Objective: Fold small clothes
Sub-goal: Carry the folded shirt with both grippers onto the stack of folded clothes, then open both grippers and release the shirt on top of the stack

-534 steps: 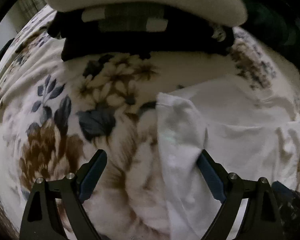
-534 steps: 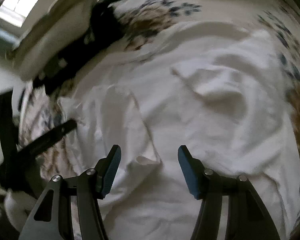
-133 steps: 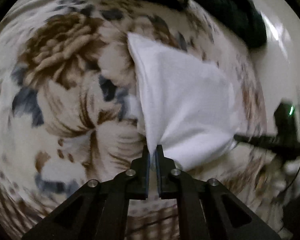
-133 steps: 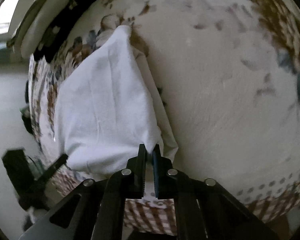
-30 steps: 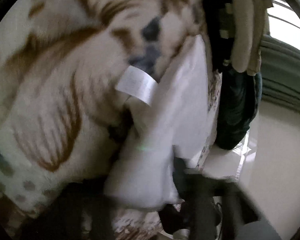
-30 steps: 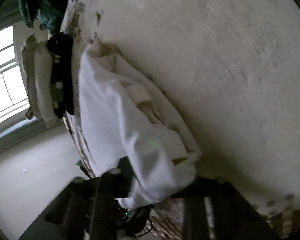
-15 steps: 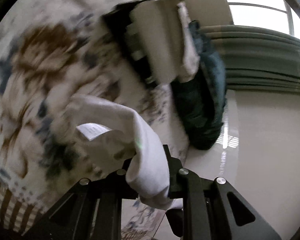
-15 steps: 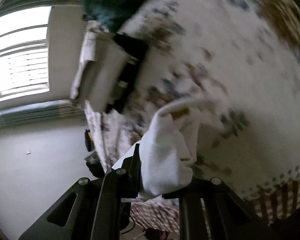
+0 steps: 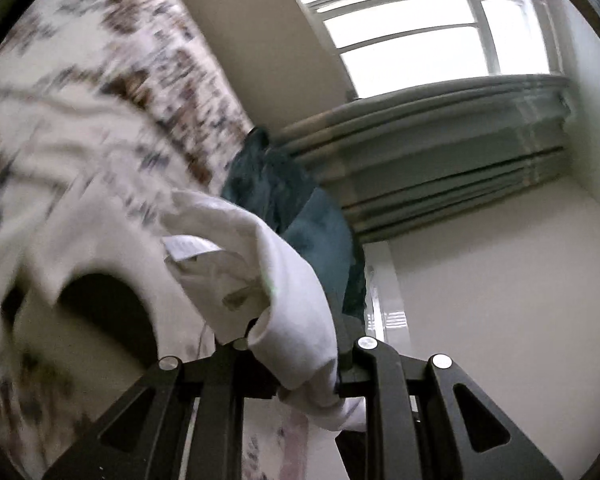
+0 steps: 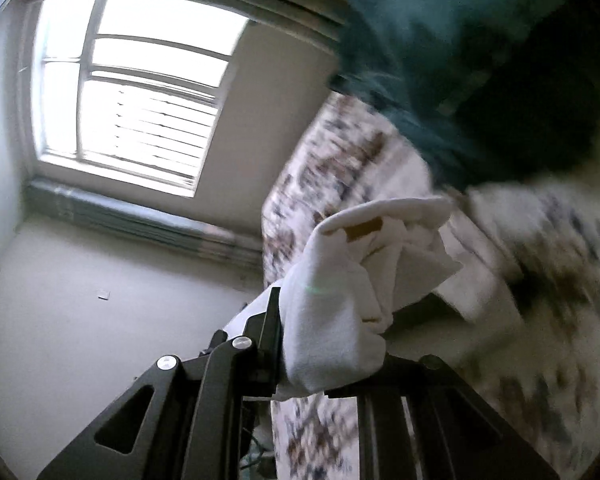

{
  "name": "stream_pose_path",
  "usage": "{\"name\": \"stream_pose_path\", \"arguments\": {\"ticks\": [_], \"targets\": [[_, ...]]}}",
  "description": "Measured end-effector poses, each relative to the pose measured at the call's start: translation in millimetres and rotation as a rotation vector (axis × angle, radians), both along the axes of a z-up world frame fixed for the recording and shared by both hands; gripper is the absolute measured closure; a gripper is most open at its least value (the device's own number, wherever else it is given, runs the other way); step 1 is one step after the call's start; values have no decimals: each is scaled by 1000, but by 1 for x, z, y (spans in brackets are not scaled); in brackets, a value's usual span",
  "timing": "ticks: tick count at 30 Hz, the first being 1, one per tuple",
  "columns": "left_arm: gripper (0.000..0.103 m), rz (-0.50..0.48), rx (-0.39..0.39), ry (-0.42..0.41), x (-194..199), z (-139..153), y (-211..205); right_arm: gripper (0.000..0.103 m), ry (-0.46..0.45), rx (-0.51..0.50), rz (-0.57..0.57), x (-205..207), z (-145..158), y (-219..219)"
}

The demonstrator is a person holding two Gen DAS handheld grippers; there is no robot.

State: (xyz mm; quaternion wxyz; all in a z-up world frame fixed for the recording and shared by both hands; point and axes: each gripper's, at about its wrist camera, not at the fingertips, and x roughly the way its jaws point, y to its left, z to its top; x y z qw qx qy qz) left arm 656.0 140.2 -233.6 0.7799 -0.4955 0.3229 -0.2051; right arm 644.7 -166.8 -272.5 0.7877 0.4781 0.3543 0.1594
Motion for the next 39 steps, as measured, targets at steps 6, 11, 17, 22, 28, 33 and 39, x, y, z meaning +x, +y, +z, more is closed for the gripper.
{"name": "stream_pose_path", "arguments": {"ticks": [6,11,17,22,28,33,39], "targets": [[87,-27,105,149,42,-118,15,88,136,-61,42,60,-104,20],[87,-46,130,306,13,-210,21,88,307,-87,69,53,-193,22],[83,-69,189,306,7,-203,19,84,352,-116,83,45,-204,15],[78,-98,331,321,13,-183,22,67,397,-357,105,39,-187,14],[48,-116,552,365,6,-177,11,65,439,-566,124,28,-182,18],[27,-140,839,342,1,-153,-16,35,431,-808,109,20,-148,36],[6,-130,1127,297,-20,-114,-40,0,387,-1066,43,-5,-95,47]]}}
